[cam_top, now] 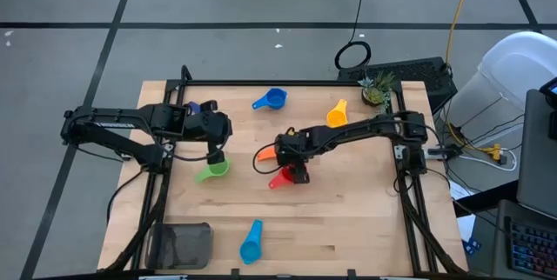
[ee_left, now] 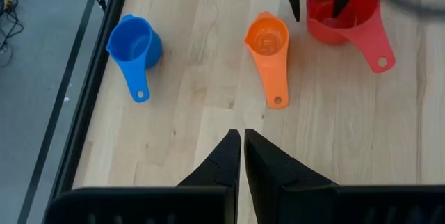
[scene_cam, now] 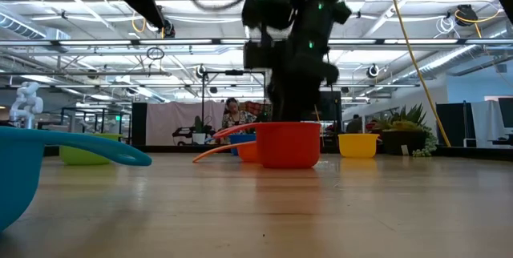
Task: Nest measuring cups in basket
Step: Prepare the red measuring cup, then stack the blue measuring cup on top of the red measuring cup
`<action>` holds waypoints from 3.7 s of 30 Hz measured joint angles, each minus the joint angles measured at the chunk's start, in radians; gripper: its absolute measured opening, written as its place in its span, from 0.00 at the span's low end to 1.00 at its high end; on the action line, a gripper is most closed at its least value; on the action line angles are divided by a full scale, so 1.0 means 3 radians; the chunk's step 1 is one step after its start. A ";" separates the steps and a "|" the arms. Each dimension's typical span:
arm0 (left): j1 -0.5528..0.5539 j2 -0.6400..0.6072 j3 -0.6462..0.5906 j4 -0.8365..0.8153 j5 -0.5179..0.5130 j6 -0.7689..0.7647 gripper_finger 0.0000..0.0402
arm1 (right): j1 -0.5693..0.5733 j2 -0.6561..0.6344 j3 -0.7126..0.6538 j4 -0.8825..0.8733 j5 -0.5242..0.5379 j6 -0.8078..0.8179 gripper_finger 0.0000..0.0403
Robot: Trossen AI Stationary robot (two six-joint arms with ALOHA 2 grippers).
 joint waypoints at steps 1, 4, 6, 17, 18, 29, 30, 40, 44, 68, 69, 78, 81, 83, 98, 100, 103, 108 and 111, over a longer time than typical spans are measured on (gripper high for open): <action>0.0000 0.0000 0.0000 0.0000 0.0000 0.0001 0.06 | 0.0000 -0.0100 0.0013 0.0013 0.0012 -0.0005 0.58; 0.0000 0.0000 0.0000 -0.0005 0.0000 0.0002 0.06 | -0.0029 -0.0425 0.0067 0.0089 0.0170 -0.0151 0.61; -0.0001 0.0000 0.0000 -0.0005 0.0001 0.0024 0.06 | -0.0097 -0.0607 0.0069 0.0225 0.0365 -0.0369 0.61; -0.0001 0.0000 0.0000 0.0118 0.0004 0.0028 0.06 | -0.0836 -0.0188 0.0174 0.0767 0.0167 -0.1128 0.53; 0.0000 0.0000 0.0000 0.0092 0.0005 0.0009 0.06 | -0.0887 -0.0116 0.0202 0.0766 0.0162 -0.1186 0.53; -0.0036 0.0000 0.0000 -0.0034 0.0066 -0.0193 0.06 | -0.1276 0.0392 0.0608 0.0784 0.0072 -0.1562 0.53; -0.0034 0.0000 0.0000 -0.0031 0.0065 -0.0193 0.06 | -0.1304 0.0433 0.0613 0.0774 0.0072 -0.1561 0.53; -0.0035 0.0000 0.0000 -0.0028 0.0065 -0.0229 0.06 | -0.1440 0.0667 0.0631 0.0987 0.0062 -0.1570 0.53; -0.0034 0.0000 0.0000 -0.0028 0.0065 -0.0300 0.06 | -0.1491 0.0711 0.0638 0.0912 -0.0007 -0.1520 0.51; -0.0036 0.0000 0.0000 -0.0059 0.0064 -0.0346 0.06 | -0.0857 -0.0160 0.0630 -0.0391 0.0218 -0.1627 0.00; -0.0036 0.0000 0.0000 -0.0058 0.0064 -0.0338 0.06 | -0.0752 -0.0246 0.0631 -0.0545 0.0141 -0.1586 0.00; -0.0027 0.0000 0.0000 -0.0024 0.0062 -0.0286 0.06 | 0.0169 -0.0543 0.0630 -0.1086 -0.0179 -0.1054 0.00; -0.0028 0.0000 0.0000 0.0025 0.0062 -0.0290 0.06 | 0.0343 -0.0431 0.0630 -0.1007 -0.0180 -0.0957 0.00; -0.0027 0.0000 0.0000 0.0052 0.0062 -0.0307 0.06 | 0.0418 -0.0322 0.0630 -0.0965 -0.0179 -0.0904 0.00; -0.0028 0.0000 0.0000 0.0041 0.0063 -0.0322 0.06 | 0.0391 -0.0015 0.0408 -0.0840 -0.0276 -0.0925 0.00; -0.0028 0.0000 0.0000 0.0041 0.0064 -0.0323 0.06 | 0.0374 -0.0010 0.0318 -0.0796 -0.0271 -0.0909 0.00; -0.0028 0.0000 0.0000 0.0041 0.0064 -0.0324 0.06 | 0.0373 -0.0016 0.0187 -0.0585 -0.0276 -0.0903 0.02; -0.0028 0.0000 0.0000 0.0039 0.0064 -0.0359 0.06 | 0.0374 -0.0019 0.0160 -0.0489 -0.0449 -0.0890 0.16; -0.0028 0.0000 0.0000 0.0039 0.0064 -0.0369 0.06 | 0.0374 -0.0024 0.0160 -0.0441 -0.0451 -0.0835 0.27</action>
